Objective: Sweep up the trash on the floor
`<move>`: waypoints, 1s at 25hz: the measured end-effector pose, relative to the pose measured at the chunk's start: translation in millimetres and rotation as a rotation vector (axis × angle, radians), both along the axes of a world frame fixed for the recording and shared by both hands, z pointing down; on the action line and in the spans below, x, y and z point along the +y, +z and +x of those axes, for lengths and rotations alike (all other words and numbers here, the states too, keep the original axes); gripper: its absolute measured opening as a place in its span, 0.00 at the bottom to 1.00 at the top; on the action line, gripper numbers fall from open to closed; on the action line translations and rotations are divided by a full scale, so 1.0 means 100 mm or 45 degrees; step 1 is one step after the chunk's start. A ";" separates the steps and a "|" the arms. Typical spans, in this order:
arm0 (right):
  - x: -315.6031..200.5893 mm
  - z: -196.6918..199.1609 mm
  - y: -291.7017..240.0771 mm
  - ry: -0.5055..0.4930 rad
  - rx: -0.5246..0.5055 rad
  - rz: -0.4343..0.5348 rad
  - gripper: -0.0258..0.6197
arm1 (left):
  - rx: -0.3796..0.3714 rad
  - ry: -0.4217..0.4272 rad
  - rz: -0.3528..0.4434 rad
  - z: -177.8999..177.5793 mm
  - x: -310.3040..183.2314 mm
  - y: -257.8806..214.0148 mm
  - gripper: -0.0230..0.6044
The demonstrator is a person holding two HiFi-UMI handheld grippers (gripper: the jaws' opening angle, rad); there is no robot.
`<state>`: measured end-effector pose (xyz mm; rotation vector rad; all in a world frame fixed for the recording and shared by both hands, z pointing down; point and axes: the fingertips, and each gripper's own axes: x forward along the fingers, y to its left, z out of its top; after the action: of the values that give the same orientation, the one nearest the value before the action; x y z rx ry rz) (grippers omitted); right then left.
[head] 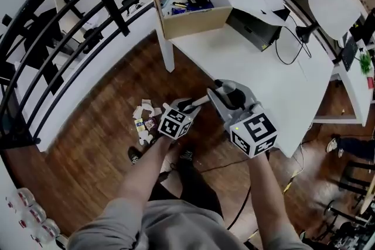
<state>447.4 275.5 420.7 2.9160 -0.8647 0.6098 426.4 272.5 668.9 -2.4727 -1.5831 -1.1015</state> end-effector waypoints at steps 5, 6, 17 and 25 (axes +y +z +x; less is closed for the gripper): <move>0.15 0.08 0.28 -0.152 -0.032 -0.003 0.18 | -0.040 -0.121 0.039 0.00 0.15 0.27 0.26; 0.17 0.09 0.33 -0.177 -0.037 -0.010 0.18 | -0.047 -0.140 0.044 -0.01 0.17 0.33 0.26; 0.62 0.15 0.51 -0.080 -0.052 0.034 0.43 | -0.027 -0.219 0.075 0.09 0.58 0.53 0.25; 0.80 -0.29 0.48 0.079 -0.082 0.111 0.45 | -0.085 -0.233 0.083 0.01 0.63 0.61 0.35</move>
<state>418.0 355.1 469.0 3.0268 -0.8303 0.6915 427.7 335.6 729.7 -2.6061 -1.3335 -1.2484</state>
